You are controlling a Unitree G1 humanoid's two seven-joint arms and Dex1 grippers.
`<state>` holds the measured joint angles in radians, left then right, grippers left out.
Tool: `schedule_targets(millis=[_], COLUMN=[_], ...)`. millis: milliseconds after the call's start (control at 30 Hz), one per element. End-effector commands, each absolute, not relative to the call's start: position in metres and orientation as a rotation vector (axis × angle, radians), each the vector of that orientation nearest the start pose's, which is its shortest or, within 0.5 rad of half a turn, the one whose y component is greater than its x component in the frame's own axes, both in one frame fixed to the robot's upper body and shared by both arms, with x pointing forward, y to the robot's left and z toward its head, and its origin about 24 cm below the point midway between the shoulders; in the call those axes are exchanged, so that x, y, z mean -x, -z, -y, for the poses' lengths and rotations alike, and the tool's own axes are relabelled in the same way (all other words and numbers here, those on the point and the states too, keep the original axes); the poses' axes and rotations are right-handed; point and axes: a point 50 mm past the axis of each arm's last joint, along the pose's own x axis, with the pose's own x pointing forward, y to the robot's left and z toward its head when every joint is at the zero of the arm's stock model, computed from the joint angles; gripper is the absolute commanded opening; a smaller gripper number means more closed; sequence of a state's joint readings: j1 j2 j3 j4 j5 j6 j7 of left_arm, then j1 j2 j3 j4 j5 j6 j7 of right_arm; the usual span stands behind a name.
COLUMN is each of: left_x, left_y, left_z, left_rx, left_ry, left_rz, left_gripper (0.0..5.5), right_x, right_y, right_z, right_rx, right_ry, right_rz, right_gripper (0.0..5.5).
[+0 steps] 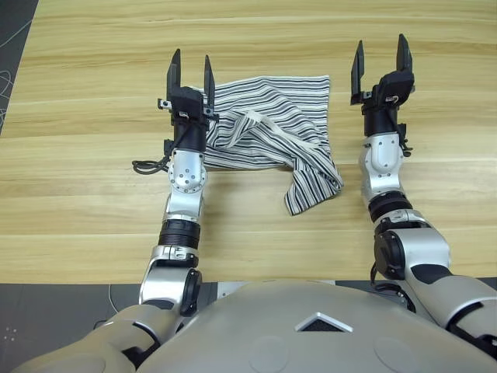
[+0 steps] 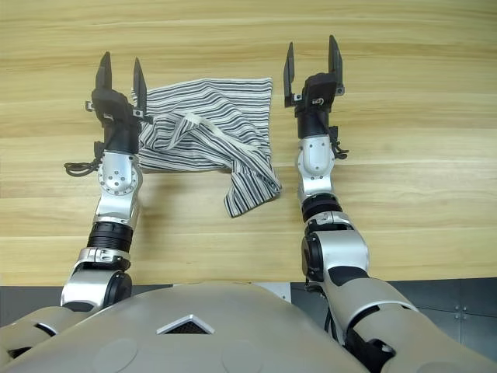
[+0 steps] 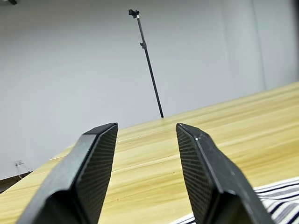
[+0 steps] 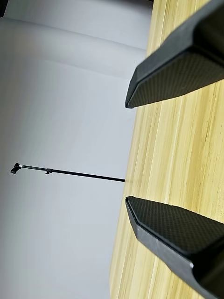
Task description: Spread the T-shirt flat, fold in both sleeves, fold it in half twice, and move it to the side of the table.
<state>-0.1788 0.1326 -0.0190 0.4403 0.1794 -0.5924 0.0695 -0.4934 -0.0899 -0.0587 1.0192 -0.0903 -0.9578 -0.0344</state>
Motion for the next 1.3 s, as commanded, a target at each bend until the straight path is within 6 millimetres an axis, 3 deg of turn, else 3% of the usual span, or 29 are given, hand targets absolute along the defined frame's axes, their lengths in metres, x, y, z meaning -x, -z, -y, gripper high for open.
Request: schedule_targets(millis=[33,167,300,533,700,1300], left_x=[-0.271,-0.249,-0.232,-0.243,-0.238,-0.249], left_y=[-0.024,-0.010,-0.011,-0.012,-0.028,-0.008], left_z=[-0.143,-0.122,-0.118,-0.134,-0.122,-0.131], left_rx=[-0.306,-0.319,-0.305,-0.364,-0.433,-0.416], left_ry=[0.279,0.604,0.774,0.658,0.667,0.631], left_rz=[0.200,0.099,0.054,0.016,0.196,0.084], left_gripper=[2.35,2.35,2.35,2.35,2.35,2.35], right_x=[-0.314,-0.314,-0.314,-0.313,-0.312,-0.314], right_y=[-0.045,-0.046,-0.046,-0.047,-0.047,-0.047], right_z=[0.147,0.145,0.146,0.144,0.145,0.143], right_rx=[0.119,0.110,0.114,0.116,0.118,0.121], right_ry=[-0.097,-0.118,-0.115,-0.119,-0.123,-0.121], right_rz=[0.428,0.432,0.436,0.445,0.447,0.446], right_gripper=[3.49,3.49,3.49,3.49,3.49,3.49])
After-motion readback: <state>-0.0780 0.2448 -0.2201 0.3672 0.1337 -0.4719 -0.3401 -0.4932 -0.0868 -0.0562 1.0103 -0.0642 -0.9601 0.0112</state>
